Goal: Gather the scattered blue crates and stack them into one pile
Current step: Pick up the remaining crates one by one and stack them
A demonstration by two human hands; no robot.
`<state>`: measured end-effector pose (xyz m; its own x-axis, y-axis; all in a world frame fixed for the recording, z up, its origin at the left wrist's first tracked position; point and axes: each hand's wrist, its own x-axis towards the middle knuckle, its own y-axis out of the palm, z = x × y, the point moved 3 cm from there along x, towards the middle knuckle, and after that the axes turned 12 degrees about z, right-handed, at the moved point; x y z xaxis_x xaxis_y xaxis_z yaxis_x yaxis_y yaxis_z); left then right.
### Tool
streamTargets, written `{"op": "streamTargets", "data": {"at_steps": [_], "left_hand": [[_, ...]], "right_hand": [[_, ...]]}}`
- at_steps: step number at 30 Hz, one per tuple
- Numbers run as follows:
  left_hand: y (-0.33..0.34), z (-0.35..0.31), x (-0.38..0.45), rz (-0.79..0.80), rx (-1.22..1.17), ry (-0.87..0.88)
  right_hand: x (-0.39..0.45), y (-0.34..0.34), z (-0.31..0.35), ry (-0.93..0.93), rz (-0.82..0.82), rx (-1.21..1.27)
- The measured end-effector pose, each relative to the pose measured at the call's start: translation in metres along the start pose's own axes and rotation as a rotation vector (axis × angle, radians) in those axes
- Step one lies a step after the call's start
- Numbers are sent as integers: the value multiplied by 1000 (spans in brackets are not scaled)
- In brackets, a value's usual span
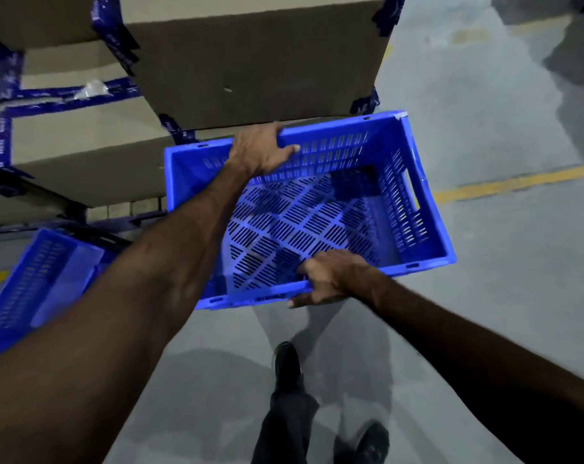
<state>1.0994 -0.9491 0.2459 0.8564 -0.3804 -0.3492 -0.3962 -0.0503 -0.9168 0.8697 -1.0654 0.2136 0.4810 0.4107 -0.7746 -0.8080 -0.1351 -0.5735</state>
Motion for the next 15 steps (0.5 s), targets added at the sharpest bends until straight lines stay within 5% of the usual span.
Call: {"op": "streamTargets", "data": {"at_steps": [6, 15], "left_hand": [[-2, 0, 33, 83, 121, -13], [14, 6, 42, -81, 208, 3]], "right_hand": [[11, 0, -5, -40, -65, -6], [16, -3, -5, -109, -139, 34]]}}
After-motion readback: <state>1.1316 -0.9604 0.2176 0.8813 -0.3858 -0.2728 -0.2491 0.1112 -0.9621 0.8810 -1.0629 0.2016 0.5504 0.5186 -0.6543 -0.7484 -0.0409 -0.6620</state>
